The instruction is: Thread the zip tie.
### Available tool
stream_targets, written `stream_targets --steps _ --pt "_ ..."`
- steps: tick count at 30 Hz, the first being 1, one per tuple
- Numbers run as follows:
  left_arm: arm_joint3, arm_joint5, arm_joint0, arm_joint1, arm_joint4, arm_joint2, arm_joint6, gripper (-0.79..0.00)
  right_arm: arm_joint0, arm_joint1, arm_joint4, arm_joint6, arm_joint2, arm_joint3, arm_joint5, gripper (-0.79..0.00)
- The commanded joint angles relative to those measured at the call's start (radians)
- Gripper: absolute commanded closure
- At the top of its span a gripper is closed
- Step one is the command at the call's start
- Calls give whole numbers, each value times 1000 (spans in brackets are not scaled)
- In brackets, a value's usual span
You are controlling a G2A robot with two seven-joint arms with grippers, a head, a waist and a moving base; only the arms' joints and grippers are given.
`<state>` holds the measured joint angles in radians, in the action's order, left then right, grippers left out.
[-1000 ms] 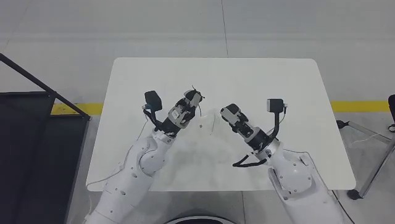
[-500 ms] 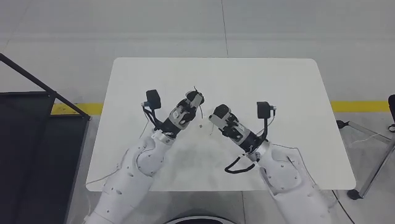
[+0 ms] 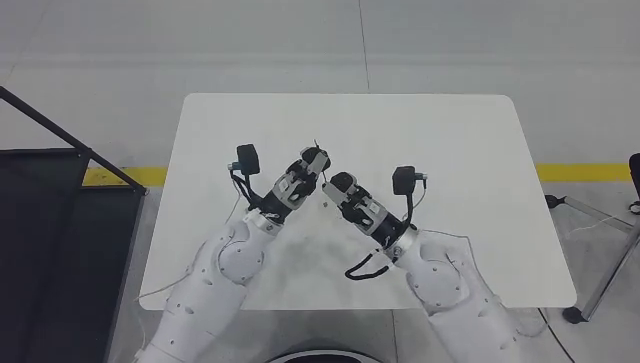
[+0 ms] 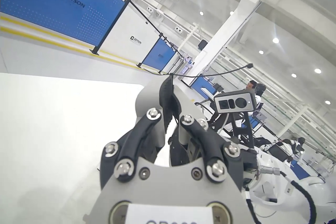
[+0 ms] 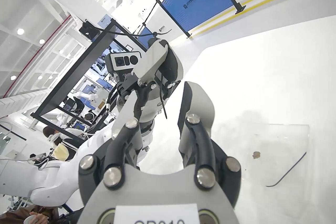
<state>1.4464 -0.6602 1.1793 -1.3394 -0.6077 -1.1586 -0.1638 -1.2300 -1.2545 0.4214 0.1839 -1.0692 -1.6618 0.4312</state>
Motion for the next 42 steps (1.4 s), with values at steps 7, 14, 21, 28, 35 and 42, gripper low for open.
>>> stream_targets --steps 7,14,21,28,35,42 --pt "-6 -1 -4 -3 5 3 3 0 12 -5 -5 10 7 14 -3 -314" --pt "-14 -3 -8 -5 13 3 9 0 18 -9 -5 14 9 20 -5 -249" --pt "-18 -7 -11 -7 21 1 13 0 19 -11 -3 11 8 24 -1 -129" --pt "-20 -9 -12 -9 23 -3 18 0 20 -14 -4 13 7 26 2 0" --pt "-23 -8 -16 -10 29 -4 27 -594 19 -16 -8 10 5 27 8 0" --pt "-22 -9 -16 -10 30 -9 39 -785 8 -19 -45 -38 -12 25 46 0"
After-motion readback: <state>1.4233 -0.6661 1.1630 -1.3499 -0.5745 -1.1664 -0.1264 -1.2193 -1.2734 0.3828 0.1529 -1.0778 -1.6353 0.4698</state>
